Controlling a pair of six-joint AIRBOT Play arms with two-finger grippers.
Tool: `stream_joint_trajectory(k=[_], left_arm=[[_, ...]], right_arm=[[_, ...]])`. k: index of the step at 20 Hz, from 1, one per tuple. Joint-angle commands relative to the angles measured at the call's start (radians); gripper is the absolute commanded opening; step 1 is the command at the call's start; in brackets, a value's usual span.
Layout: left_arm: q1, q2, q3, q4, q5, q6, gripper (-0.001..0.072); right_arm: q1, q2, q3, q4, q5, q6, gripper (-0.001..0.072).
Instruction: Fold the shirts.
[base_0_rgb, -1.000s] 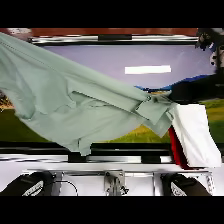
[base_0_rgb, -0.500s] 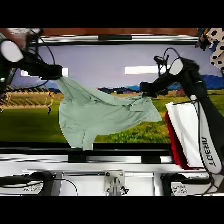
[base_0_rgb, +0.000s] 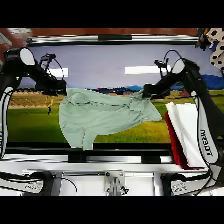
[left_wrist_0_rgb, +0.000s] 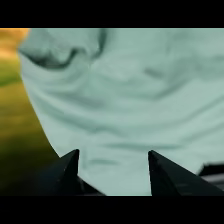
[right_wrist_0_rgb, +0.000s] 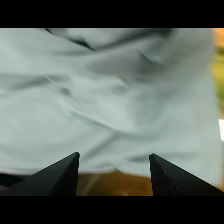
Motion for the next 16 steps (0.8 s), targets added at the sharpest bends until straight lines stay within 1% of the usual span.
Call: stream_joint_trajectory(k=[1, 3, 5, 7, 8, 10, 11, 13, 15, 16], left_arm=[[0.093, 0.089, -0.142, -0.226, -0.085, 0.058, 0.0543], [0.142, 0.215, -0.348, -0.232, 0.000, 0.073, 0.0544], [0.210, 0.353, -0.580, -0.232, 0.103, 0.080, 0.0548], [0.300, 0.455, -0.771, -0.256, 0.195, 0.082, 0.0549], [0.349, 0.482, -0.846, -0.293, 0.235, 0.107, 0.0549], [0.421, 0.480, -0.947, -0.354, 0.282, 0.155, 0.0545], [0.442, 0.463, -0.978, -0.356, 0.306, 0.167, 0.0544], [0.453, 0.417, -0.995, -0.359, 0.343, 0.188, 0.0540], [0.453, 0.364, -0.995, -0.394, 0.384, 0.219, 0.0512], [0.453, 0.340, -0.995, -0.414, 0.402, 0.229, 0.0510]], right_arm=[[-0.128, 0.061, -0.011, -0.050, 0.211, -0.073, 0.0564], [-0.214, 0.110, -0.066, 0.013, 0.219, -0.077, 0.0564], [-0.276, 0.153, -0.123, 0.071, 0.193, -0.089, 0.0564], [-0.304, 0.169, -0.158, 0.085, 0.174, -0.094, 0.0564], [-0.308, 0.168, -0.162, 0.084, 0.168, -0.096, 0.0564], [-0.307, 0.168, -0.166, 0.099, 0.146, -0.098, 0.0564], [-0.307, 0.168, -0.166, 0.117, 0.140, -0.098, 0.0564], [-0.307, 0.168, -0.166, 0.129, 0.135, -0.096, 0.0564], [-0.307, 0.168, -0.166, 0.130, 0.134, -0.089, 0.0564], [-0.307, 0.168, -0.166, 0.131, 0.134, -0.081, 0.0564]])
